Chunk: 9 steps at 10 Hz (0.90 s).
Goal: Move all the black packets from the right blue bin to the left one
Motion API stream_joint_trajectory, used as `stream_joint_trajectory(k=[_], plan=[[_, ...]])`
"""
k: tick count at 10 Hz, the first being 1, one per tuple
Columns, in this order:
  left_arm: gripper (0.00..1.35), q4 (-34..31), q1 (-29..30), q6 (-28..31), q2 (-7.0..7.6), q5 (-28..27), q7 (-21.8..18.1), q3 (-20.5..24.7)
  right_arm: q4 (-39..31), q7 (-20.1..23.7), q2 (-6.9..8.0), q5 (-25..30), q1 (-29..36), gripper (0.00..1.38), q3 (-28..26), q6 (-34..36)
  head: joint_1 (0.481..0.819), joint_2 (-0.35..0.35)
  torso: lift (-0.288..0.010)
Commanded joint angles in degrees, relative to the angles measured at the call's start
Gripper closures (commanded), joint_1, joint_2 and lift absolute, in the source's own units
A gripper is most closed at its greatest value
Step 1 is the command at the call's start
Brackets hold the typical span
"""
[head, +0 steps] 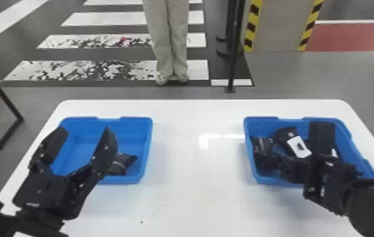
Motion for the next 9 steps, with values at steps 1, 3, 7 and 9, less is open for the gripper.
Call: stream_joint_trajectory(k=[1,3,7,9], plan=[[0.20,0.0,0.0,-0.4,0.00,0.0,0.0,0.0,-2.0,-1.2,0.09,-1.8,1.7,1.11,-0.3,0.6,0.695,0.056,-0.140],[0.20,0.0,-0.1,-0.9,0.00,-0.1,0.0,0.0,-9.3,-1.3,0.35,-2.8,6.2,1.11,-3.4,0.6,0.695,0.060,-0.140],[0.20,0.0,0.1,-1.7,-0.18,-0.2,0.1,0.2,-20.7,2.1,0.62,-4.4,13.9,1.11,-11.3,-2.2,0.695,0.034,-0.140],[0.20,0.0,-0.1,-1.6,-0.09,-0.5,0.1,-0.1,-19.0,2.7,0.44,-2.2,12.9,1.10,-11.3,0.0,0.695,0.008,-0.140]])
